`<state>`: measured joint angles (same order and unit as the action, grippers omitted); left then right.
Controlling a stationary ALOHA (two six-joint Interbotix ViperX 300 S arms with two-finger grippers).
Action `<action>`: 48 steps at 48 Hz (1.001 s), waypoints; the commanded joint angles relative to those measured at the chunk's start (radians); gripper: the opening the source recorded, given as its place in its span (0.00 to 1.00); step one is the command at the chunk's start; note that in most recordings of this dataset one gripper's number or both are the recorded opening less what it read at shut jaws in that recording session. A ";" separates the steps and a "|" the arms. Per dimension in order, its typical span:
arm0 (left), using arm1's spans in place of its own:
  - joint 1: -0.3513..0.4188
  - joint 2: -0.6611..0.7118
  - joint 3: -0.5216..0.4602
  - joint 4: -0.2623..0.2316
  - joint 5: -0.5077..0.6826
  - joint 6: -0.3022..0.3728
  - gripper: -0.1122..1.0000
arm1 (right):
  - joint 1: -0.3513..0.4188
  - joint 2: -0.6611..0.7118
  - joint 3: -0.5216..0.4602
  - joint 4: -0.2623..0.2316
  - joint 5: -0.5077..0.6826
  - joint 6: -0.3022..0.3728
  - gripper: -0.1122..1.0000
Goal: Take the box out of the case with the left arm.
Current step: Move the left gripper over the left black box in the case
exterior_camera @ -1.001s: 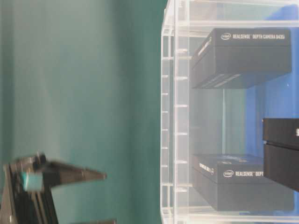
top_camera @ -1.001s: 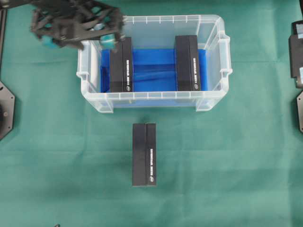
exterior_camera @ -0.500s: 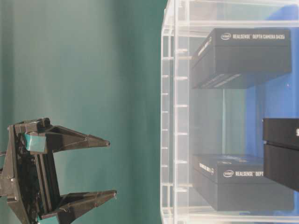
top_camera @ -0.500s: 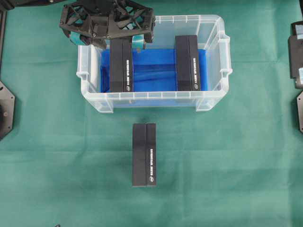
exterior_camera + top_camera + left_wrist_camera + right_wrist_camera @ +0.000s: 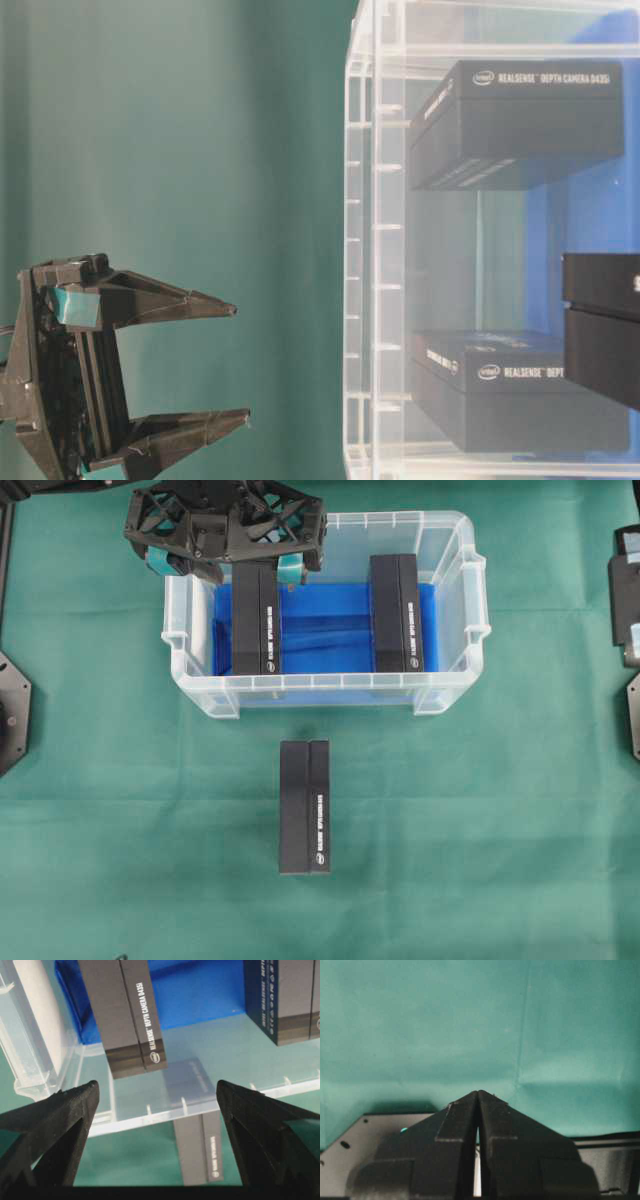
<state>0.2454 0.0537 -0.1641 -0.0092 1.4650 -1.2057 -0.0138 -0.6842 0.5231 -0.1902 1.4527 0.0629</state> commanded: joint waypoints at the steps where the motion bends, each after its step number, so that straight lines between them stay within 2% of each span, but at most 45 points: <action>1: -0.005 -0.021 -0.011 0.002 0.000 0.002 0.96 | 0.000 -0.002 -0.009 -0.002 -0.005 -0.002 0.10; 48: -0.020 -0.023 0.025 0.005 -0.008 -0.002 0.96 | 0.000 -0.002 -0.009 -0.002 -0.005 -0.002 0.10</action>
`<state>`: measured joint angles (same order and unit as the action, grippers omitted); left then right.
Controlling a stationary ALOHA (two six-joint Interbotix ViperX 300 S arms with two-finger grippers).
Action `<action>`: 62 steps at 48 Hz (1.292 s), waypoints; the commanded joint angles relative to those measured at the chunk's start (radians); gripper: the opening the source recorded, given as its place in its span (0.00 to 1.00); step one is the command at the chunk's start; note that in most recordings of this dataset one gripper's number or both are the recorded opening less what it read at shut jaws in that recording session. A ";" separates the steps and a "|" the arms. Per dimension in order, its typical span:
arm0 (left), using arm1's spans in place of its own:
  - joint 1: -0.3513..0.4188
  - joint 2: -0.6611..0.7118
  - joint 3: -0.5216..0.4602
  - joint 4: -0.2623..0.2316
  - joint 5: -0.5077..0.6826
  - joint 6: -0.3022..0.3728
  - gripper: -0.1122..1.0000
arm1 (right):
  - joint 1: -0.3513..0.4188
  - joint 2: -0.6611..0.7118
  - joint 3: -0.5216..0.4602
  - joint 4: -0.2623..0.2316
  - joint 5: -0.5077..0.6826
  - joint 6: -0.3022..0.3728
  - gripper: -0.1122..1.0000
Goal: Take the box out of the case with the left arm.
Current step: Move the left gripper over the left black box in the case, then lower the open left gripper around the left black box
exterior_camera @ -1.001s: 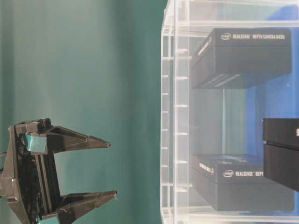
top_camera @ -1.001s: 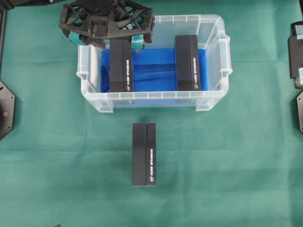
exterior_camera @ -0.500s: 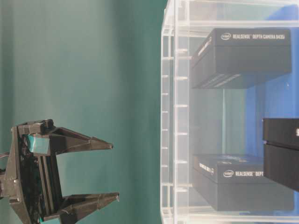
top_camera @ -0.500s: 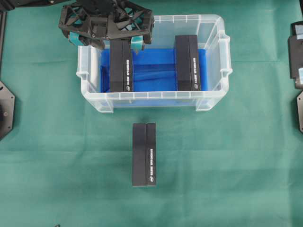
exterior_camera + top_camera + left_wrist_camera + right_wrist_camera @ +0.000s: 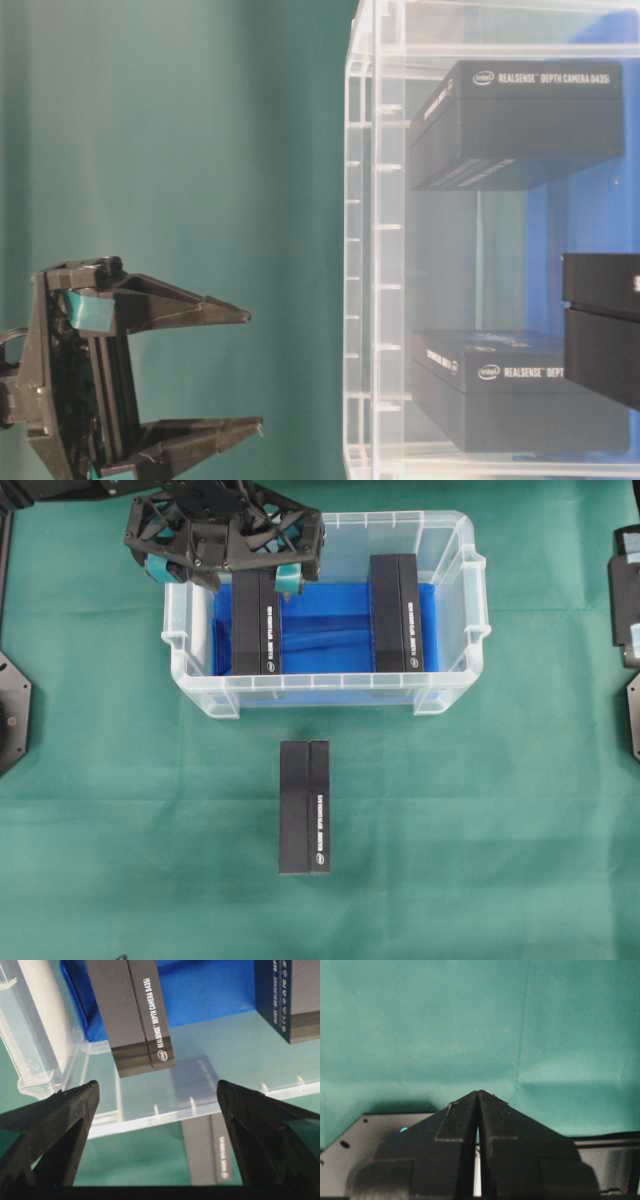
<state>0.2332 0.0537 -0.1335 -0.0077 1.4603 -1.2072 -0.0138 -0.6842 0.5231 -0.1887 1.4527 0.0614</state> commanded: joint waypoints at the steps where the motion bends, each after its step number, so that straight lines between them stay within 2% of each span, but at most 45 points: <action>1: -0.008 -0.023 -0.005 0.005 -0.003 0.000 0.96 | 0.000 -0.002 -0.009 -0.003 -0.005 0.000 0.10; 16: -0.009 -0.025 0.048 0.025 -0.058 -0.003 0.96 | -0.002 -0.002 -0.009 -0.003 -0.003 0.000 0.10; 32: -0.011 -0.048 0.161 0.029 -0.135 -0.012 0.96 | -0.002 -0.002 -0.009 -0.003 -0.005 0.000 0.10; 62: -0.009 0.002 0.325 0.034 -0.354 -0.017 0.96 | 0.000 -0.002 -0.009 -0.003 -0.005 0.002 0.10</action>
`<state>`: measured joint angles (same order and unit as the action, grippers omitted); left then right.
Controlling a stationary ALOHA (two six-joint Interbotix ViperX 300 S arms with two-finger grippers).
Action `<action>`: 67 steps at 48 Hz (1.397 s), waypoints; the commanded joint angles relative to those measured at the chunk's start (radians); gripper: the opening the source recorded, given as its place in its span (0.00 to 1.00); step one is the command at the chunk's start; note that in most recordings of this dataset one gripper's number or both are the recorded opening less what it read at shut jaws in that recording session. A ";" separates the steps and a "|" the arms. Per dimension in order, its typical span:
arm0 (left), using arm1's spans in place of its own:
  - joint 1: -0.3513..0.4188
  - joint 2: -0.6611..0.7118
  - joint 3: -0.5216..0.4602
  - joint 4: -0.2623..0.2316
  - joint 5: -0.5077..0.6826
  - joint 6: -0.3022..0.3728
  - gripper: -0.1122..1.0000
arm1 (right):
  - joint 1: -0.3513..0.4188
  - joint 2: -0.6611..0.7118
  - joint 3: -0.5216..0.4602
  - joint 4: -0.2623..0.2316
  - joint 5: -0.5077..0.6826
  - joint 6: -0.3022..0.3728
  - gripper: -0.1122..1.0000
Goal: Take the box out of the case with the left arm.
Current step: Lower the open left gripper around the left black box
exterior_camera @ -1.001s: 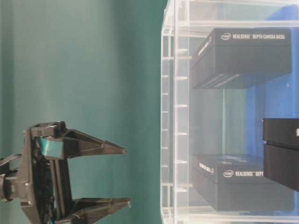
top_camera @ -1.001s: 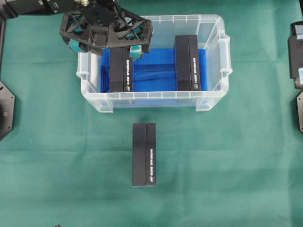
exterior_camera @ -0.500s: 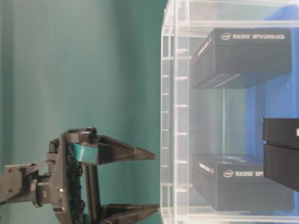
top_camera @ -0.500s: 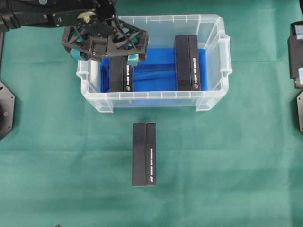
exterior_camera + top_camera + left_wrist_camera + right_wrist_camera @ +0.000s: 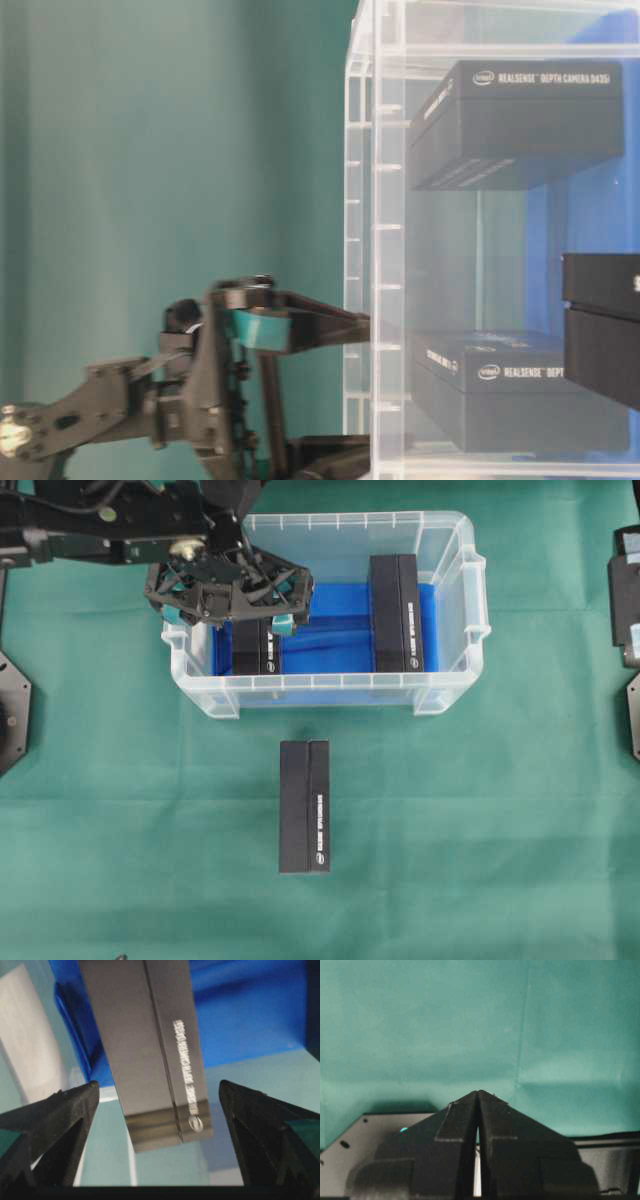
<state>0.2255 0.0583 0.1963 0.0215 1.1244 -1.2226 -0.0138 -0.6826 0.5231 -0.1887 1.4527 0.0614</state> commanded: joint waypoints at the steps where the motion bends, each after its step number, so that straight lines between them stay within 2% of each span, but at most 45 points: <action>1: -0.002 0.002 -0.002 0.003 -0.026 -0.002 0.96 | 0.000 -0.003 -0.009 -0.003 -0.005 0.002 0.10; 15: 0.002 0.063 0.008 0.003 -0.080 -0.002 0.96 | 0.000 -0.003 -0.009 -0.003 -0.005 0.002 0.10; 39: 0.008 0.074 0.044 0.000 -0.112 -0.002 0.96 | 0.000 -0.003 -0.008 -0.005 -0.005 0.002 0.10; 43: 0.008 0.075 0.041 -0.009 -0.117 -0.003 0.89 | -0.002 -0.003 -0.008 -0.003 -0.005 0.002 0.10; 49: 0.008 0.074 0.040 -0.015 -0.110 -0.006 0.65 | 0.000 -0.003 -0.009 -0.003 -0.005 0.002 0.10; 67: 0.005 0.067 0.046 -0.014 -0.094 -0.048 0.65 | 0.000 -0.003 -0.008 -0.003 -0.005 0.002 0.10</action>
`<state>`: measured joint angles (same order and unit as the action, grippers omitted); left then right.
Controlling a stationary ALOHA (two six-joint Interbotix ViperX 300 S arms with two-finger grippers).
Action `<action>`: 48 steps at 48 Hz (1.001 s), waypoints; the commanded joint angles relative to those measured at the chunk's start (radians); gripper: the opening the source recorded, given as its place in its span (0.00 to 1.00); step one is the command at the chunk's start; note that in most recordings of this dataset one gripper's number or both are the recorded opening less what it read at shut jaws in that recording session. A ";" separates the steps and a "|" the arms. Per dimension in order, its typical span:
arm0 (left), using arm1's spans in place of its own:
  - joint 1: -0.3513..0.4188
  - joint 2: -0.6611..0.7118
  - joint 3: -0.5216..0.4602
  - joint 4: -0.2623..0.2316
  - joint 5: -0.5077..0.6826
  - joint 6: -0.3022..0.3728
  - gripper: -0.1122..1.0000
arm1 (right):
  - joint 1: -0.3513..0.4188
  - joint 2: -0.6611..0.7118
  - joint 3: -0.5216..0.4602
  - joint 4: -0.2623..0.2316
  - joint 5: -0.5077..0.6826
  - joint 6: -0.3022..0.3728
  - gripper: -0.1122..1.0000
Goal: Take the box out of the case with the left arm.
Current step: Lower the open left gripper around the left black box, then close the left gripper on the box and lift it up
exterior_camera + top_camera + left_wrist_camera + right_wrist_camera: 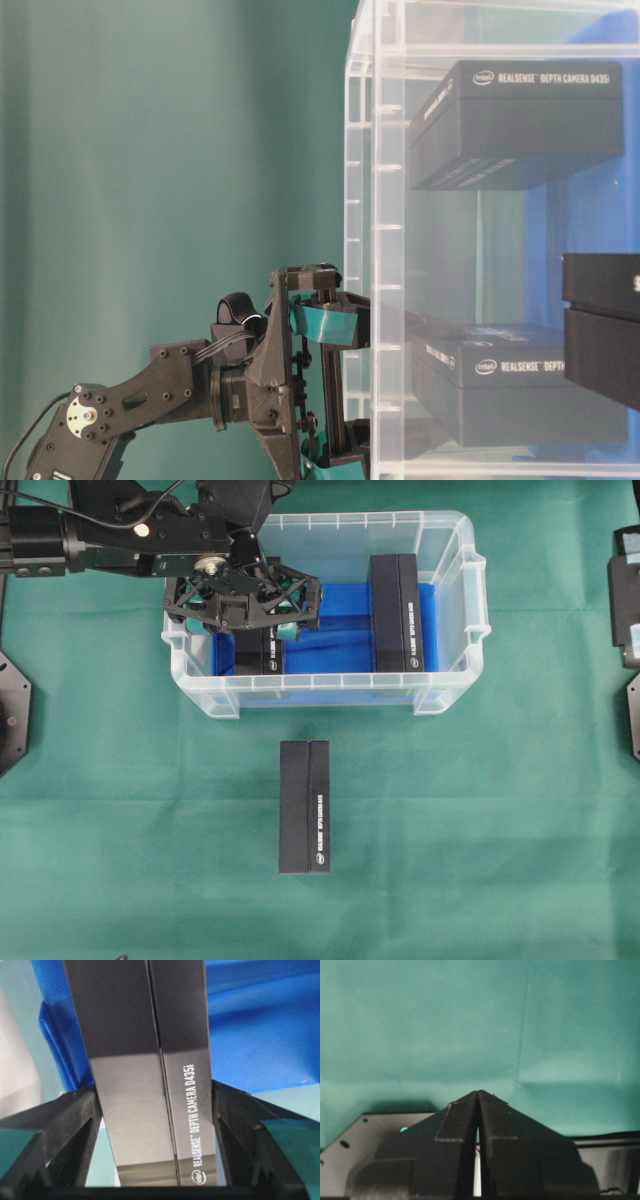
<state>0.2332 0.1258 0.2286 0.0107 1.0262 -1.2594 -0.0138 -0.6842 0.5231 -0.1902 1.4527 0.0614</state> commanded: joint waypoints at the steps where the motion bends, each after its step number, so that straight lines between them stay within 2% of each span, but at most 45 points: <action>1: -0.003 0.000 0.014 -0.003 0.006 -0.011 0.65 | 0.000 0.000 -0.008 -0.002 -0.005 0.002 0.10; 12: -0.009 -0.035 -0.005 -0.005 0.049 -0.021 0.65 | 0.000 -0.002 -0.008 -0.002 -0.005 0.002 0.10; 22: -0.018 -0.086 -0.055 -0.006 0.172 -0.057 0.65 | 0.000 -0.002 -0.009 -0.003 -0.005 0.002 0.10; 39: -0.011 -0.138 -0.241 -0.003 0.305 -0.058 0.65 | 0.000 -0.002 -0.009 -0.012 -0.005 0.002 0.10; 48: -0.009 -0.143 -0.359 -0.003 0.413 -0.055 0.65 | 0.000 -0.002 -0.009 -0.012 -0.005 0.002 0.10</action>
<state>0.2240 0.0245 -0.0568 0.0077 1.4005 -1.3177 -0.0138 -0.6842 0.5246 -0.1994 1.4527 0.0614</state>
